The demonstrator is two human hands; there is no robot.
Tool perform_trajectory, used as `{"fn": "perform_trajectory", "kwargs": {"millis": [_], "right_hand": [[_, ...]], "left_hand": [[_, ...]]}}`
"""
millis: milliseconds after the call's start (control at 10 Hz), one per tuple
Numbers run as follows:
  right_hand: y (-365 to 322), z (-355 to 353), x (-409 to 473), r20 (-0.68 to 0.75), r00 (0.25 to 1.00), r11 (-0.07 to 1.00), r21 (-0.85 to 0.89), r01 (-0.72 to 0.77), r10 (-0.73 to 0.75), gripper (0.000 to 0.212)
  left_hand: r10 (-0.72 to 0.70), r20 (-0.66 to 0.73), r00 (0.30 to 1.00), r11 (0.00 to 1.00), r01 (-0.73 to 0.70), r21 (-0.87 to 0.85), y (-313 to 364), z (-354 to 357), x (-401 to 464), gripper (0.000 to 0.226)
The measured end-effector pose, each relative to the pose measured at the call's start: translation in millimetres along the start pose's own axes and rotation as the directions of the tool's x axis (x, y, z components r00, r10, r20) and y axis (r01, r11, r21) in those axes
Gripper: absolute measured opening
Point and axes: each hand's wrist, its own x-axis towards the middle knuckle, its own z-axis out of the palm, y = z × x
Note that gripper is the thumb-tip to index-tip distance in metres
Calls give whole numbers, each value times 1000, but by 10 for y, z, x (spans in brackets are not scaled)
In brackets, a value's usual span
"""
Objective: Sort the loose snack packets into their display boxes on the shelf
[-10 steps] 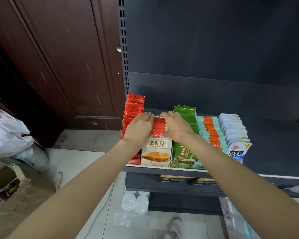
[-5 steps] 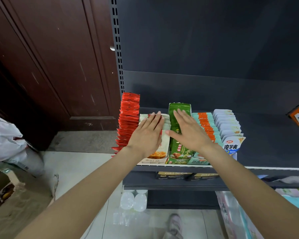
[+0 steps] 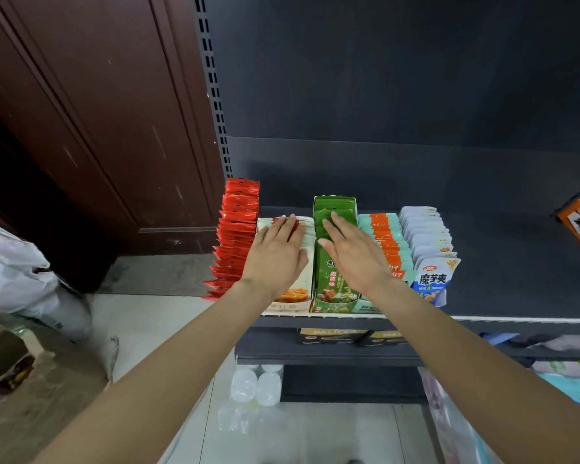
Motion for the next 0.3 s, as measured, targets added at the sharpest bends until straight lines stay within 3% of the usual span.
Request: {"fn": "perform_trajectory", "kwargs": {"millis": [200,300], "right_hand": [[81,-97,-127,-8,998,995,76,60,-59,53],[189,-138,-195,-47,998,975,214,50,-41,52]], "left_hand": [[-58,-69,996,993,50,-105,129,-72,-51,43],[-110,-71,991,983,98,-156,174,-173,-47,38]]}}
